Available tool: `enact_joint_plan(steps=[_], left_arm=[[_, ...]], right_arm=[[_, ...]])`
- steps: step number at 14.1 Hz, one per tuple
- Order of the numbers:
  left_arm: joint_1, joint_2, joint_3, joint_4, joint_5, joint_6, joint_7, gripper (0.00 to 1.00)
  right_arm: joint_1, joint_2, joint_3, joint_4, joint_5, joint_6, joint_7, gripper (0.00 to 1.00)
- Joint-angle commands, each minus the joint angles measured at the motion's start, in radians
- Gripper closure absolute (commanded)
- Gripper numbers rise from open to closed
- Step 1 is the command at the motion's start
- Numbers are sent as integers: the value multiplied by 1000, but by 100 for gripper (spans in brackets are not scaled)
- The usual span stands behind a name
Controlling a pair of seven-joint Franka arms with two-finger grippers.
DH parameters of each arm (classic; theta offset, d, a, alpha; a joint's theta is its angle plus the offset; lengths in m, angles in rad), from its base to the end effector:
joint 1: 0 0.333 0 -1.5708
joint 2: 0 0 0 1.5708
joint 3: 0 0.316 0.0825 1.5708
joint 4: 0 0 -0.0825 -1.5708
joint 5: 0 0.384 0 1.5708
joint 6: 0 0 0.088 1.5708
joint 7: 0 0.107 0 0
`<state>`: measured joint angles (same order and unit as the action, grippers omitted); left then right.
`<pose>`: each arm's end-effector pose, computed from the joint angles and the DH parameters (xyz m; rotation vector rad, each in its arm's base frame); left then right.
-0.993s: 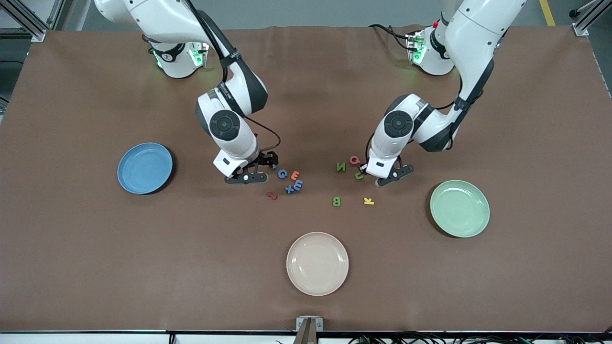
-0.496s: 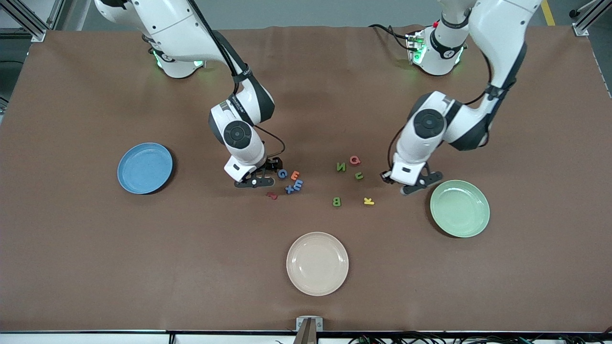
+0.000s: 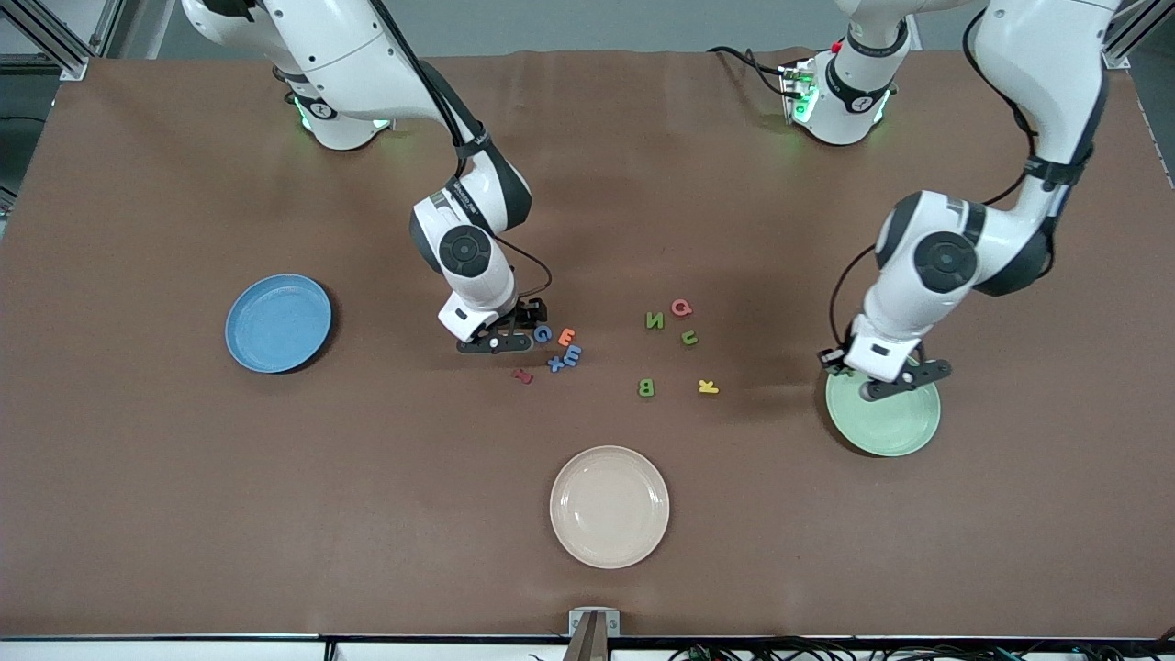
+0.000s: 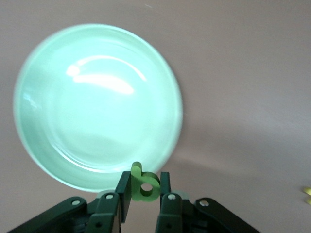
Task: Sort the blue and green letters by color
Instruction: 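Carry the green b onto the green plate and open the left gripper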
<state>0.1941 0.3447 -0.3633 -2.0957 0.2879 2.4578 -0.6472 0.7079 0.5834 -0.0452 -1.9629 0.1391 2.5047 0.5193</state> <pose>0.5788 -0.0951 0.2696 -3.0679 -0.4337 -0.1127 0.4813 0.3750 0.1694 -3.1157 -0.0574 0.0996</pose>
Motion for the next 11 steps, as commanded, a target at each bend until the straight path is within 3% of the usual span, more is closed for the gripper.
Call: enact_joint_plan(steps=[1, 6, 11], left_arm=[[45, 14, -6, 11, 17, -2, 56, 100], [149, 118, -5, 80, 43, 39, 187, 99], [156, 160, -3, 80, 79, 66, 185, 92]], right_arm=[[38, -14, -8, -17, 10, 10, 44, 5], [47, -14, -8, -17, 10, 8, 44, 28], [48, -16, -8, -17, 10, 8, 39, 58]])
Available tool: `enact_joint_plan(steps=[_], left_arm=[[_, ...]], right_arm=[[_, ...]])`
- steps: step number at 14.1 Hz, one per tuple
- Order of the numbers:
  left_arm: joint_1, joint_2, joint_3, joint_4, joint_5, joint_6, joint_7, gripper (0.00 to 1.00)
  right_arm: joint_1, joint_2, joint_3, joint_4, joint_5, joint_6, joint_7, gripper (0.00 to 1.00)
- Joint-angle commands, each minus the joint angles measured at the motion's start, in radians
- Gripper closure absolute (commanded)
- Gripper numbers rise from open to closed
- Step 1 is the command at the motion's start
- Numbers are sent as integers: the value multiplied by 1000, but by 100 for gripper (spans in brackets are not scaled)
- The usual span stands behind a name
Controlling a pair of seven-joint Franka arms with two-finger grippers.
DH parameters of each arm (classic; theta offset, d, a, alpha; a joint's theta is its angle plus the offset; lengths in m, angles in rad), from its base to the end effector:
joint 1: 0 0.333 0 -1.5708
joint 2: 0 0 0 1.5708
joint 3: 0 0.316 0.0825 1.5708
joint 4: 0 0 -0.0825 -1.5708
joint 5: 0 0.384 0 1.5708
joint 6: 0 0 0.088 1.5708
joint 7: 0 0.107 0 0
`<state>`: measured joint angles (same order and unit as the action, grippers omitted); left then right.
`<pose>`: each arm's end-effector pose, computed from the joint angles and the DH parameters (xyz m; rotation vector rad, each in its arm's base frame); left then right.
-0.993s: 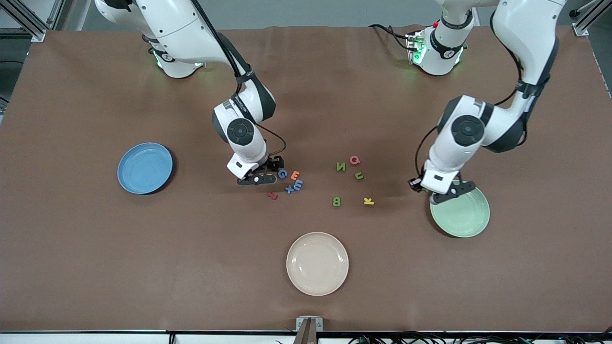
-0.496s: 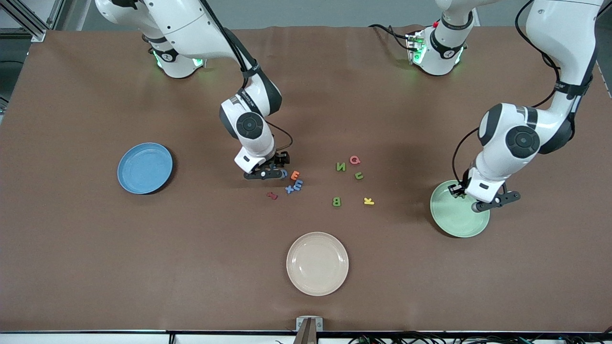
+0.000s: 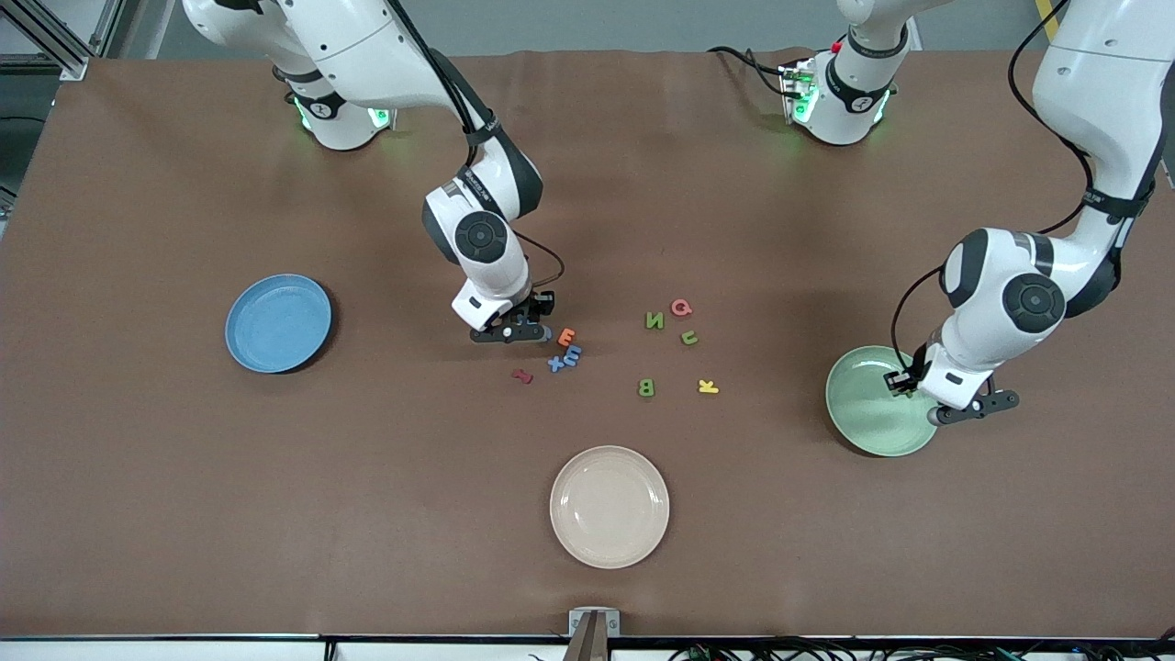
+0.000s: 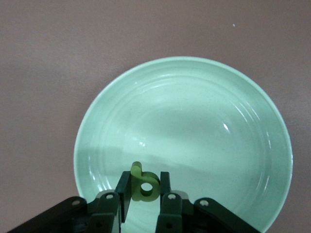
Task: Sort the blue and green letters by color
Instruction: 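Carry the green b onto the green plate and open the left gripper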
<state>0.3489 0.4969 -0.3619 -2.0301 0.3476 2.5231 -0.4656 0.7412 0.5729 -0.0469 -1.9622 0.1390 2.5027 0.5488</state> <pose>0.6030 -0.0066 0.2164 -3.0971 -0.3355 -0.0836 0.4704 0.3912 0.1759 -3.1123 -0.0617 0.0891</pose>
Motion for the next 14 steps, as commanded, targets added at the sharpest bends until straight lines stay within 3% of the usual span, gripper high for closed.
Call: enact_joint_plan(steps=[1, 3, 5, 6, 7, 10, 11, 13, 14], left_arm=[[1, 14, -5, 16, 21, 2, 4, 90], [5, 37, -3, 31, 24, 3, 2, 87], [7, 52, -3, 42, 24, 3, -1, 84], [5, 55, -3, 42, 24, 5, -2, 78], [4, 57, -5, 45, 24, 3, -4, 70], [1, 49, -5, 53, 24, 3, -1, 12], [-1, 46, -5, 57, 24, 2, 5, 0], [-7, 28, -14, 65, 24, -4, -1, 0], [-13, 16, -20, 67, 24, -9, -2, 0]], right_arm=[[15, -5, -7, -18, 10, 10, 8, 63], [15, -5, -7, -18, 8, 7, 2, 75], [14, -13, -8, -15, 8, -25, 2, 97], [7, -25, -8, -12, 8, -57, 0, 100], [0, -51, -14, -7, 7, -114, -3, 100], [-54, -155, -53, 11, -19, -321, -56, 100], [-89, -195, -76, 8, -27, -378, -119, 100], [-172, -261, -90, -10, -42, -452, -275, 100], [-215, -298, -93, -50, -95, -450, -327, 100]])
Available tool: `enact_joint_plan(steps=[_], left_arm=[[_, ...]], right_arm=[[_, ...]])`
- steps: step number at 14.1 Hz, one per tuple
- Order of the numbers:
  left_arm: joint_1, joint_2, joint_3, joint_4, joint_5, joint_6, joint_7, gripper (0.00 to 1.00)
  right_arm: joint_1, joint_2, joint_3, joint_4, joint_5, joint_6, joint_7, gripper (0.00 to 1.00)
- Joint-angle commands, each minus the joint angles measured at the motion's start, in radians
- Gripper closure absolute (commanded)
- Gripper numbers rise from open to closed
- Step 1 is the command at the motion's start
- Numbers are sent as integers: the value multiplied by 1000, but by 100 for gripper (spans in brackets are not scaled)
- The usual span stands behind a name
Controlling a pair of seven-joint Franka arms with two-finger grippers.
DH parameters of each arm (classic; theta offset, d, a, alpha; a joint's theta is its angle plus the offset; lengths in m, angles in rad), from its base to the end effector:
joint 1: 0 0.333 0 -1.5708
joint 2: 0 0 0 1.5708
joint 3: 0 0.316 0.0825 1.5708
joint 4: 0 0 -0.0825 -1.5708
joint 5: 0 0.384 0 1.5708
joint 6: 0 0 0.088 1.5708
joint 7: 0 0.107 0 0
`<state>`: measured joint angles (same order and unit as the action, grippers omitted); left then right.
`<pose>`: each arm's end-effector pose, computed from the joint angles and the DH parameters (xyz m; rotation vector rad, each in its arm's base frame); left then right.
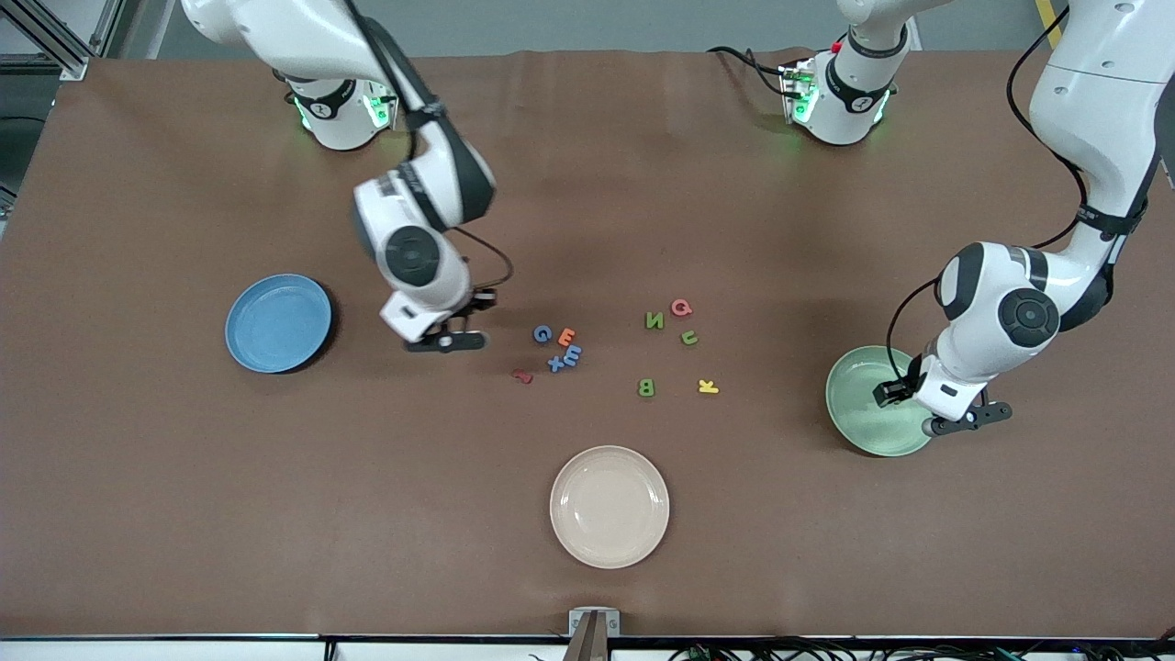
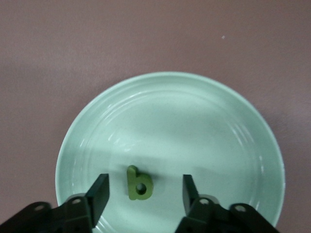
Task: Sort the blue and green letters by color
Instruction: 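Carry the blue letter to the blue plate while the left gripper returns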
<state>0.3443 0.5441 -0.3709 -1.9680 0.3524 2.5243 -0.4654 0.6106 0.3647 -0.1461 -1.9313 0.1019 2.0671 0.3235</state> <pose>0.6202 -0.0118 0.2143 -3.1151 -0.3301 -0.1126 0.5270 0.2734 0.2838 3.0633 0.1318 -0.3362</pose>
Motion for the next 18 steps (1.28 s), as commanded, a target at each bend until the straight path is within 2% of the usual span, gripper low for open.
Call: enact_joint_plan(steps=[1, 2, 7, 10, 12, 13, 14, 15, 18], left_arm=[[-8, -48, -29, 3, 19, -16, -2, 0], [-10, -55, -54, 5, 19, -37, -4, 0], [-18, -62, -170, 8, 13, -71, -142, 2], [-92, -61, -178, 6, 13, -99, -256, 7], [-155, -59, -178, -2, 13, -99, -365, 9], [-181, -58, -178, -5, 13, -99, -405, 10], [-208, -55, -178, -6, 14, -99, -450, 12], [-240, -50, -178, -6, 16, -99, -476, 16], [-324, -26, -177, -6, 16, -99, -574, 19]], right_arm=[[-138, -113, 8, -110, -118, -10, -139, 100], [-194, -133, 8, -135, -160, -5, -203, 100], [-480, -150, 8, -218, -163, 112, -611, 100], [-567, -141, 10, -293, -163, 243, -728, 100], [-612, -118, 10, -296, -163, 274, -764, 99], [-620, -112, 11, -296, -162, 274, -770, 88], [-620, -109, 11, -298, -162, 272, -770, 54], [-620, -110, 11, -304, -156, 272, -770, 1], [-612, -113, 13, -307, -149, 265, -767, 0]])
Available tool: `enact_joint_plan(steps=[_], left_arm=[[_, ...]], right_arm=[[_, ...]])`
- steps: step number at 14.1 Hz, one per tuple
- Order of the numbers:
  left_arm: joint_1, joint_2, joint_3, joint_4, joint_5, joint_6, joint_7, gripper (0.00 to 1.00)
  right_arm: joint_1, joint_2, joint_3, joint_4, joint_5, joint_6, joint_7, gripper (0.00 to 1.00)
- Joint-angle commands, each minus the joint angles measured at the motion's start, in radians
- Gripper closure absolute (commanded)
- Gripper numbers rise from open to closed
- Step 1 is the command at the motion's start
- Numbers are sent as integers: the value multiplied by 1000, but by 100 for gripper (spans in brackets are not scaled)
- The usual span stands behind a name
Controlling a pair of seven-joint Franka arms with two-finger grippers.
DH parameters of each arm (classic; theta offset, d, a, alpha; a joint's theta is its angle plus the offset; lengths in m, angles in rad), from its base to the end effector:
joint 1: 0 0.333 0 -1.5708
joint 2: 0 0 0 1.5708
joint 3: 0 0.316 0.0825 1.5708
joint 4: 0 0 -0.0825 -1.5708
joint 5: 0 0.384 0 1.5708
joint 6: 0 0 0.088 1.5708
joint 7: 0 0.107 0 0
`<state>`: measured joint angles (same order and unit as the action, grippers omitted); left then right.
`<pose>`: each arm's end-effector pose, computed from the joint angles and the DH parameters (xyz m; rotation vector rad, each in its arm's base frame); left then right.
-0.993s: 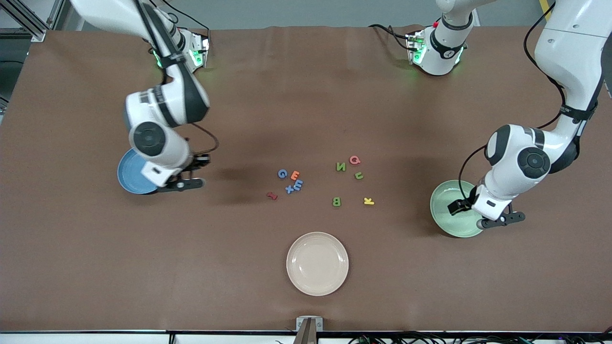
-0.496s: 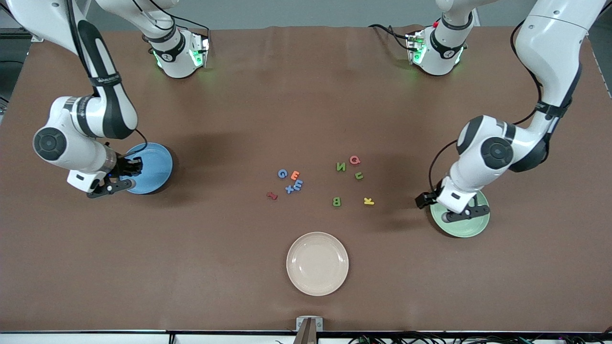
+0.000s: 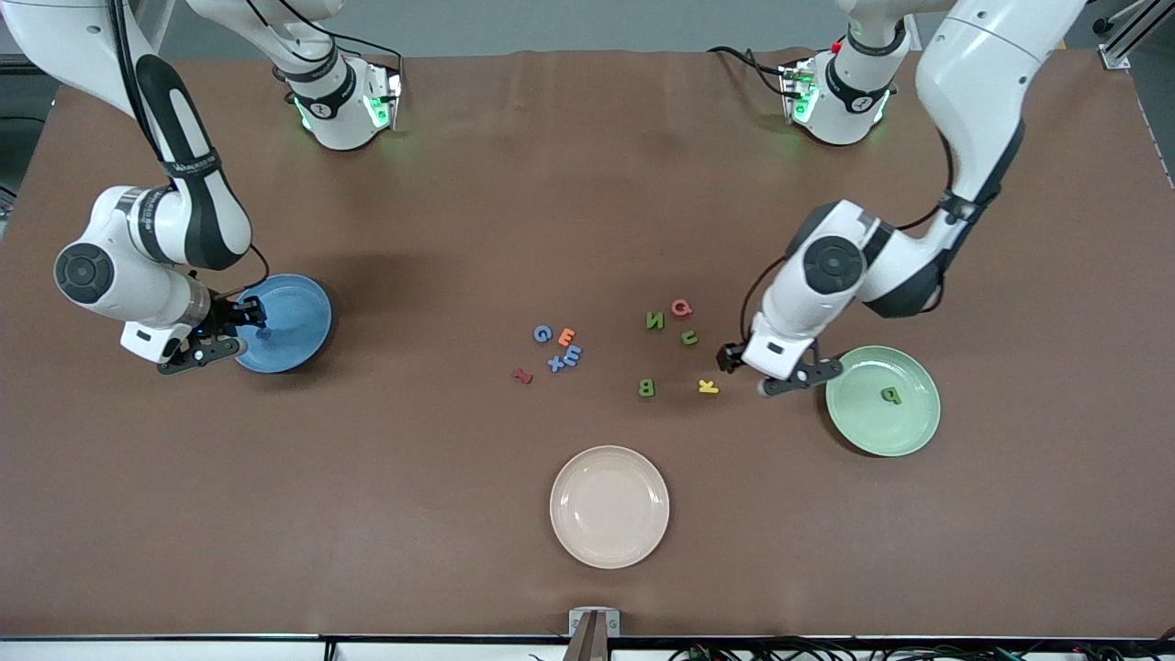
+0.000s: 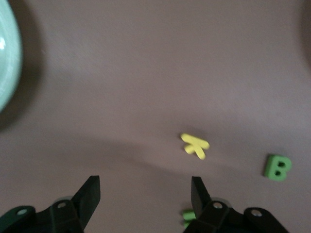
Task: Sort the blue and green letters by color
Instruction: 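Carry the blue letter to the blue plate while the left gripper returns, then release the blue letter on the blue plate while the left gripper grasps green u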
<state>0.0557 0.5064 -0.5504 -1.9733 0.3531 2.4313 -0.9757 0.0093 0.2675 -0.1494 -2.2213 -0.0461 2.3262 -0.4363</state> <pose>0.5495 -0.2799 0.2484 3.0622 0.4281 0.0361 0.5263 -0.0758 0.2428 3.0648 0.5144 -0.2706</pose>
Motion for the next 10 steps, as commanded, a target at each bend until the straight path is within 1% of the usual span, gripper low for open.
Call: enact_joint_plan(steps=[1, 3, 4, 5, 6, 7, 8, 10], left_arm=[[-57, 20, 3, -1, 15, -6, -99, 21], [-88, 36, 3, -1, 17, -6, -177, 23], [-103, 43, 3, -1, 15, -5, -210, 24], [-114, 44, 4, -1, 15, -5, -240, 26], [-125, 61, 4, -1, 17, -3, -267, 27], [-129, 70, 6, -1, 17, 3, -282, 29], [-131, 81, 7, -1, 17, 6, -291, 31], [-132, 99, 7, 5, 18, 8, -308, 36]], right_arm=[[-6, -19, 16, -17, -1, 1, -6, 0], [0, -25, 14, 20, -1, -24, -10, 0], [-3, -24, 14, 60, -3, -33, -16, 0], [-3, -21, 16, 116, -3, -86, -36, 0], [6, -14, 16, 197, -3, -226, -35, 0], [21, -14, 16, 248, 3, -310, -27, 0], [35, -16, 16, 255, 9, -321, 0, 0], [79, -28, 21, 256, 23, -362, 135, 0]])
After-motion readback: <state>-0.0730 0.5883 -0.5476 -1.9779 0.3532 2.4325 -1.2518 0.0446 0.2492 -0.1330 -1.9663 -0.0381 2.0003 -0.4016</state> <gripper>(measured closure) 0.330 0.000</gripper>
